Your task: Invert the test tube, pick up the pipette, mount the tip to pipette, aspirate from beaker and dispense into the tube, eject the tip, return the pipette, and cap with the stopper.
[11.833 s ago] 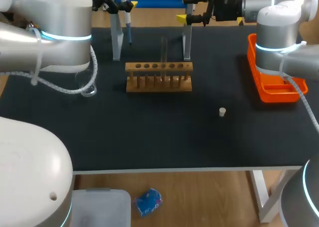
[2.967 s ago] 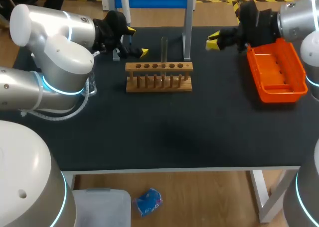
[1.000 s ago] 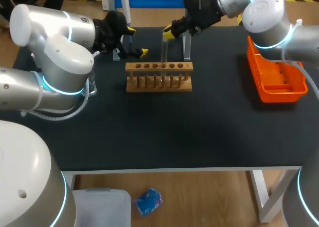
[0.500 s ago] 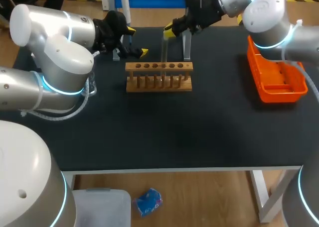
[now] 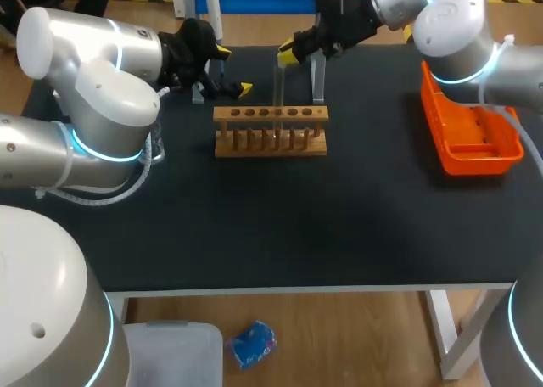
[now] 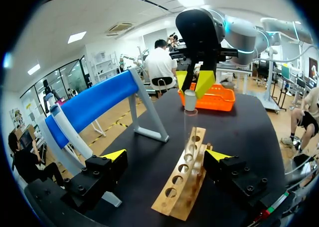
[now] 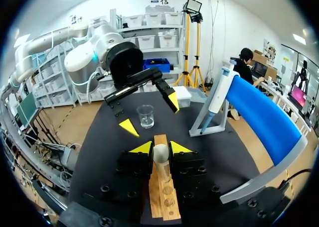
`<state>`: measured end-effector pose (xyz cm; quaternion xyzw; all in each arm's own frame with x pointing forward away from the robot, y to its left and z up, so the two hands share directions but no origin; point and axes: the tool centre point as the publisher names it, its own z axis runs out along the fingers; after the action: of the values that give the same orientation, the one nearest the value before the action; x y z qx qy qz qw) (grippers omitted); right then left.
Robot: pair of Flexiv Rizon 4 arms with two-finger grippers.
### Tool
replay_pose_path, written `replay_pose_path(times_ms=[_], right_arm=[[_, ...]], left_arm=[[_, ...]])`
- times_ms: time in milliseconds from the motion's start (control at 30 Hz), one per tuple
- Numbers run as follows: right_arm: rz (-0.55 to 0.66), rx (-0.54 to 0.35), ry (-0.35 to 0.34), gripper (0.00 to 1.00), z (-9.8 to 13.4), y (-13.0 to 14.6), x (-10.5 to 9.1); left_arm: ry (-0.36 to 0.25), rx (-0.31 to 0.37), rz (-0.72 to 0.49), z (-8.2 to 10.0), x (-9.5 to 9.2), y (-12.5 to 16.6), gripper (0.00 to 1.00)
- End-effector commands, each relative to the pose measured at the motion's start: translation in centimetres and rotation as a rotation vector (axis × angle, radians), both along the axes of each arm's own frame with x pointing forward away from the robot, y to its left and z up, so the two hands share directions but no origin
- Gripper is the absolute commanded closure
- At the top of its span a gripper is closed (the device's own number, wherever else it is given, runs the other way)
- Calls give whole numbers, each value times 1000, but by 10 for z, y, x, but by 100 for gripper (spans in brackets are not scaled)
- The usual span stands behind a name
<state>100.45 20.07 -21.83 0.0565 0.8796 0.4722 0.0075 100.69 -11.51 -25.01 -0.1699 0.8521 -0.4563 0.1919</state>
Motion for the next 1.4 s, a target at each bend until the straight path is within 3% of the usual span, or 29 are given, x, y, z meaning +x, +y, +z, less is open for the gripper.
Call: replay_pose_path(times_ms=[33,967,1400], right_arm=[[0,-1,-4,100,2,1,2],[12,-15,16,100,-9,7,2],[11,-75,60,100,-15,8,5]], left_arm=[[2,-1,-3,0,1,0,0],[2,-1,-3,0,1,0,0],[2,-1,-3,0,1,0,0]])
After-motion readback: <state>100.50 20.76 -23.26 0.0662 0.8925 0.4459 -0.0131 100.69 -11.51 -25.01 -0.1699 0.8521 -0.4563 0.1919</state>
